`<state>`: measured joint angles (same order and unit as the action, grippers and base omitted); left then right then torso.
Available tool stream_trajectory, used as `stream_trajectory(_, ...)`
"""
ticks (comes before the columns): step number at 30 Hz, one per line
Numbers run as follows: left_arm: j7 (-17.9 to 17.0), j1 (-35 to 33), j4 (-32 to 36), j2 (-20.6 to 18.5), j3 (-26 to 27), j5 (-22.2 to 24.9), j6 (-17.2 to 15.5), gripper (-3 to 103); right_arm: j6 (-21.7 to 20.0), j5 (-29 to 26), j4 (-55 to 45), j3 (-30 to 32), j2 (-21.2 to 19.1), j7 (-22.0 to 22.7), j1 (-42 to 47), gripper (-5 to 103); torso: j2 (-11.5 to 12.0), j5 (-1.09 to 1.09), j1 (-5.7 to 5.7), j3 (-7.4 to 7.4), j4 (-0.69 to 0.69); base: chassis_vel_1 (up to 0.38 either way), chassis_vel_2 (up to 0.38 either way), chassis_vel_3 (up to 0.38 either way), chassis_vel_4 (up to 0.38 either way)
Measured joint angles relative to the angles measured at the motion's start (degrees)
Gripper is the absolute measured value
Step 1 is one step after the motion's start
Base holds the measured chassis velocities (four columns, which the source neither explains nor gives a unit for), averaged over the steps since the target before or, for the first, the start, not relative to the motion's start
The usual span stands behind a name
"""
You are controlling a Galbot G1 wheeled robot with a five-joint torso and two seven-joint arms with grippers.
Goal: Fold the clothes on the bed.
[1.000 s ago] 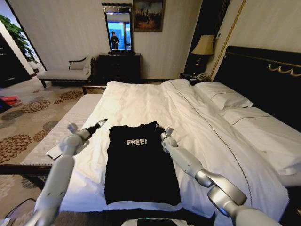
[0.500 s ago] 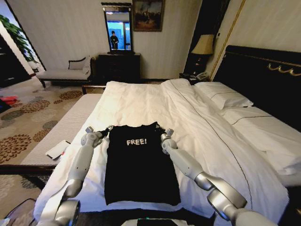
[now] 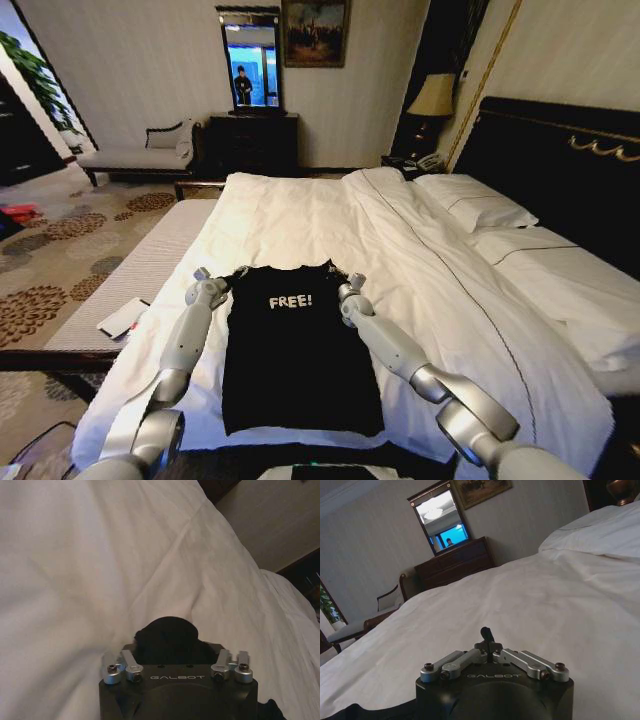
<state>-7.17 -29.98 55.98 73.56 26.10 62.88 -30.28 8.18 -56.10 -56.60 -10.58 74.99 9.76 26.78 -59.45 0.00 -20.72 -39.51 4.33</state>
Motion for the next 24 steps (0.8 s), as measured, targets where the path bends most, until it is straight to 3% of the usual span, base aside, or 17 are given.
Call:
stream_trajectory(4, 0.4, -1.1, 0.7, -0.4, 0.2, -0.3, 0.3, 51, 0.0, 0.0, -0.3, 0.3, -0.2, 0.0, 0.4, 0, 0.0, 0.0, 0.0, 0.0, 0.0, 0.0, 0.0, 0.0, 0.0)
stream_trajectory(9, 0.4, -1.9, 1.4, -0.9, 0.4, -0.4, 0.3, 40, 0.0, -0.1, -0.4, 0.6, -0.4, 0.0, 0.5, 0, 0.0, -0.01, 0.0, 0.0, -0.01, 0.0, 0.0, 0.0, 0.0)
stream_trajectory(18, 0.7, -2.5, 2.8, -3.0, 1.3, -0.1, 1.1, 3, 0.2, -0.4, -1.9, 0.8, -0.9, 0.4, 0.5, 0, 0.0, -0.01, 0.0, 0.0, 0.0, 0.0, 0.0, 0.0, 0.0)
stream_trajectory(24, 0.0, -2.5, 4.8, -4.7, 1.6, 1.2, 1.1, 1, 0.3, -0.9, -3.3, 0.8, -1.3, 1.0, 0.4, 0, 0.0, -0.01, 0.0, 0.0, 0.0, 0.0, 0.0, 0.0, 0.0)
